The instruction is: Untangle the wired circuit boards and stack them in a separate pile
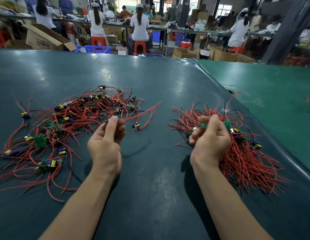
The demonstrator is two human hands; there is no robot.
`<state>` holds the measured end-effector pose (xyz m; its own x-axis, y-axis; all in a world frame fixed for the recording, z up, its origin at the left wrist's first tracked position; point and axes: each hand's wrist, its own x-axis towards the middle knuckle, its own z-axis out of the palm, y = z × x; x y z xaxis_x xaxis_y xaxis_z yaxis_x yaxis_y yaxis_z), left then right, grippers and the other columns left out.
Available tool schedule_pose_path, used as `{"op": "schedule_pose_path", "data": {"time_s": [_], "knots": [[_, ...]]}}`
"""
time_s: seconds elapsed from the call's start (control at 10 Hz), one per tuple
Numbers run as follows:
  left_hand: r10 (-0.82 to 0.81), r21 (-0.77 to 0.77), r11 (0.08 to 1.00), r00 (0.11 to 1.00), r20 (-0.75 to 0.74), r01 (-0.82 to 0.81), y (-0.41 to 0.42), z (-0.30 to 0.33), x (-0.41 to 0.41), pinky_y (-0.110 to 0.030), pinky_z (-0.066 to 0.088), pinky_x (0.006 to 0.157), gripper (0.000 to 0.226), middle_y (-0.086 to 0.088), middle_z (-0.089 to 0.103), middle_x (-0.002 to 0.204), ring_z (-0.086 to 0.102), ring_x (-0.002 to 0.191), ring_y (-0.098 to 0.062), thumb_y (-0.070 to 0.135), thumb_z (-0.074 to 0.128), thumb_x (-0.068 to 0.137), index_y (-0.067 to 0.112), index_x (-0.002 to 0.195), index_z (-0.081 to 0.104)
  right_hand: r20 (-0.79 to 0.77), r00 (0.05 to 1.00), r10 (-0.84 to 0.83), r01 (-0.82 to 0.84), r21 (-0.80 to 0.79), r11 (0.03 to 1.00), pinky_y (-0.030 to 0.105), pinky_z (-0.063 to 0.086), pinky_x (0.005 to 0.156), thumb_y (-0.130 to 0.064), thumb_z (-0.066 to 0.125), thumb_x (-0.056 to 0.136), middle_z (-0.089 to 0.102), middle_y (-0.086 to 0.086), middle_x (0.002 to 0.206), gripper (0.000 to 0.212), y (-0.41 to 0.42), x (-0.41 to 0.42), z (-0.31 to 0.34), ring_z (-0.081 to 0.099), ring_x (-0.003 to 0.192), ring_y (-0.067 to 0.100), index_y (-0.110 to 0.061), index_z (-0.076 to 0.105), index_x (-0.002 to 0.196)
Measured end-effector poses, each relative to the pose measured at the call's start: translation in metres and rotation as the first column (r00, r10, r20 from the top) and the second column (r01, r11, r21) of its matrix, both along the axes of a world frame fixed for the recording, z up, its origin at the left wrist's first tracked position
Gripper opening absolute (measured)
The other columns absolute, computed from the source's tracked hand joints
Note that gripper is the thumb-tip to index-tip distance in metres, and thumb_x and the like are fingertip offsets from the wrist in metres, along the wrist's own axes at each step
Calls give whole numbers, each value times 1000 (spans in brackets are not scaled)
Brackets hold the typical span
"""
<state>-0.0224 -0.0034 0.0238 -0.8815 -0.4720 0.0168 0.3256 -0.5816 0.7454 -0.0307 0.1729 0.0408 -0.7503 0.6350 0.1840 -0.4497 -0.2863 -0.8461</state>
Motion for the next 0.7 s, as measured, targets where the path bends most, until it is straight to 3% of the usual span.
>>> {"op": "schedule_pose_path", "data": {"time_s": [0.1,0.2,0.3,0.4,0.5,0.6,0.7], "knots": [[-57,-214,975,997,54,67,8,-2,2,-17,45,56,13,5,62,63,52,55,-6,11,59,94,10,87,70,-167,985,52,32,469,883,24,37,44,-28,50,99,54,-9,51,43,-19,17,-6,46,40,14,-12,59,60],[-186,-355,902,963,193,246,27,5,1,-19,36,50,22,1,50,57,42,47,-8,14,58,95,4,77,65,-326,941,94,178,711,680,38,35,47,-31,46,102,49,9,49,60,-29,30,-10,46,43,27,1,52,52],[-351,-559,713,906,238,423,47,29,-7,-19,33,48,34,4,48,52,38,44,-8,19,60,95,9,63,57,-386,921,41,236,640,732,34,36,45,-31,46,103,55,5,52,55,-12,38,3,50,43,22,-6,55,55],[-453,-600,642,868,205,477,85,61,-18,-19,35,48,41,6,48,46,38,42,-8,24,64,94,15,54,58,-424,905,-44,253,449,857,24,35,46,-26,49,101,58,-4,51,45,9,51,36,49,37,18,-17,60,58],[-335,-837,379,901,274,395,130,70,-26,-31,44,59,47,-21,60,62,53,58,-31,40,62,93,4,64,63,-437,899,-13,207,399,893,19,31,41,-19,48,100,56,2,48,44,28,64,78,43,32,23,-13,60,58],[-75,-962,-112,963,260,251,152,56,-20,-40,46,76,57,-23,64,97,58,95,-42,59,51,93,3,89,64,-411,898,160,64,479,875,18,32,40,-27,46,101,64,-1,63,34,57,91,108,49,41,20,-17,65,75],[-5,-996,-28,997,81,81,136,38,-11,-39,44,67,55,-14,64,79,59,85,-39,57,44,96,11,73,63,-393,890,232,4,514,857,17,33,41,-29,44,101,65,-4,69,31,149,82,145,52,46,16,-19,65,82]]}}
